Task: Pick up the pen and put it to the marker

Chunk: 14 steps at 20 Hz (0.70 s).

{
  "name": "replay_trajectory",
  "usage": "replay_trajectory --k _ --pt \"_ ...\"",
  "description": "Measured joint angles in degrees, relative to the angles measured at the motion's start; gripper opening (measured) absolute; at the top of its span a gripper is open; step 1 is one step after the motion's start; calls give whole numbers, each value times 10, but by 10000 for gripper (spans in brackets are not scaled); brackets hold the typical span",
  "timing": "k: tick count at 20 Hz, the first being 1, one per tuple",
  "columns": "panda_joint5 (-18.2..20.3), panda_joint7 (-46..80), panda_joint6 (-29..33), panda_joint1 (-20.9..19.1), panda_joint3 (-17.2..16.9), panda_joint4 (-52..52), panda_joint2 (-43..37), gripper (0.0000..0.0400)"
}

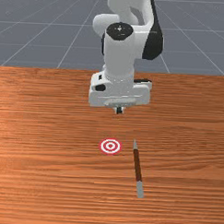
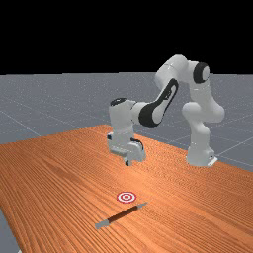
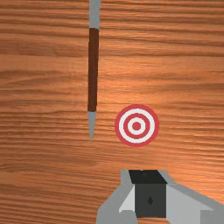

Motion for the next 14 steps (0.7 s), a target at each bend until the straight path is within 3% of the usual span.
replay_trajectory --k 7,11,12,13,14 --pt "36 9 -1 -4 32 218 177 0" --pt "42 37 3 5 38 286 248 0" --pt "47 41 2 7 42 291 256 157" --pt "51 43 2 7 45 294 260 252" --pt "54 43 5 6 47 296 263 310"
